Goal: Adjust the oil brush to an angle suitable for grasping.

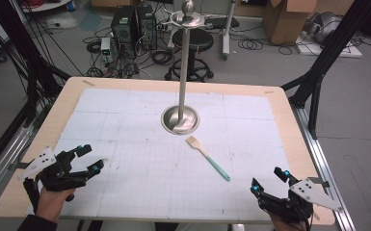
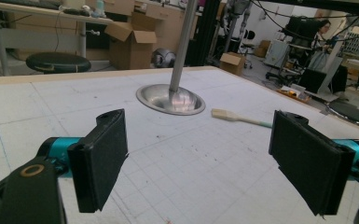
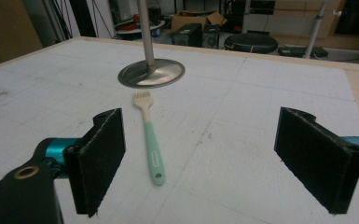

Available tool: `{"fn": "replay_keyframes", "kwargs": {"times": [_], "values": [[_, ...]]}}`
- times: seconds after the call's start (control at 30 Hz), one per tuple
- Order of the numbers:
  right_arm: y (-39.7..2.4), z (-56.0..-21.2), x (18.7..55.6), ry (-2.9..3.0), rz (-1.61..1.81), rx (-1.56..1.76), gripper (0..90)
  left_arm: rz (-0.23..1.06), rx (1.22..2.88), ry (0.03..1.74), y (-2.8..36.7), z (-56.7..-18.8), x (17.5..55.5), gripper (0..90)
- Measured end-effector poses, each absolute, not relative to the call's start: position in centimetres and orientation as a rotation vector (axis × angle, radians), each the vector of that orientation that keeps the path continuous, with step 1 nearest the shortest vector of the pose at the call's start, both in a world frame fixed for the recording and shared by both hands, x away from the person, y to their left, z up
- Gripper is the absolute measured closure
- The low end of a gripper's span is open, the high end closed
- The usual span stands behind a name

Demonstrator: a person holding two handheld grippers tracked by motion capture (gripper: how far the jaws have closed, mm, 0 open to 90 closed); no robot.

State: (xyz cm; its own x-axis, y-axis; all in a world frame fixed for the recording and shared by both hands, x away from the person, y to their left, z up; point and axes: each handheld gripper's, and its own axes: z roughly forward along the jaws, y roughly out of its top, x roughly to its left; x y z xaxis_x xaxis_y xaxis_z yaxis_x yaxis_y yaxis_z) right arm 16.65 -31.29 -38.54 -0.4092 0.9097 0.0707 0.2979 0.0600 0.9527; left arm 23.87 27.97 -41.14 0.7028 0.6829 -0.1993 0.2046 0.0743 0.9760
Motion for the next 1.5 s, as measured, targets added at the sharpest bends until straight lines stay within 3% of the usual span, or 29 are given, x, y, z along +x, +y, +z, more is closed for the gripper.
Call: {"fn": "replay_keyframes", "kwargs": {"times": [0.37, 0.5, 0.57, 0.6, 0.73, 0.77, 0.83, 0.87, 1.1, 1.5], "values": [[-30.2, -39.1, 18.3, 1.826, 1.367, 1.195, 16.2, 0.408, 1.481, 0.783, 28.1, -41.2, 24.2, 19.7], [-29.2, -39.3, 19.5, 1.887, 1.393, 1.159, 26.0, 0.411, 1.477, 0.786, 28.2, -41.2, 24.2, 19.7], [-28.1, -39.7, 20.6, 1.960, 1.392, 1.133, 35.4, 0.408, 1.475, 0.789, 28.3, -41.3, 24.1, 19.8], [-28.1, -39.7, 20.6, 1.960, 1.392, 1.133, 35.4, 0.408, 1.475, 0.789, 28.3, -41.3, 24.1, 19.8], [-26.3, -40.6, 22.8, 2.095, 1.355, 1.101, 61.3, 0.400, 1.480, 0.788, 28.3, -41.4, 24.1, 19.9], [-26.3, -40.6, 22.8, 2.095, 1.355, 1.101, 61.3, 0.400, 1.480, 0.788, 28.3, -41.4, 24.1, 20.0], [-25.8, -41.2, 24.2, 2.096, 1.298, 1.122, 84.9, 0.397, 1.480, 0.788, 28.4, -41.3, 23.9, 20.1], [-25.7, -41.5, 24.7, 2.102, 1.256, 1.139, 89.3, 0.397, 1.480, 0.788, 28.4, -41.3, 23.9, 20.1], [-24.3, -43.9, 27.6, 2.196, 0.948, 1.241, 89.8, 0.394, 1.480, 0.793, 28.6, -41.4, 23.9, 20.2], [-22.9, -44.1, 25.4, 2.354, 0.931, 1.124, 90.0, 0.391, 1.484, 0.798, 28.6, -41.4, 23.8, 20.5]]}}
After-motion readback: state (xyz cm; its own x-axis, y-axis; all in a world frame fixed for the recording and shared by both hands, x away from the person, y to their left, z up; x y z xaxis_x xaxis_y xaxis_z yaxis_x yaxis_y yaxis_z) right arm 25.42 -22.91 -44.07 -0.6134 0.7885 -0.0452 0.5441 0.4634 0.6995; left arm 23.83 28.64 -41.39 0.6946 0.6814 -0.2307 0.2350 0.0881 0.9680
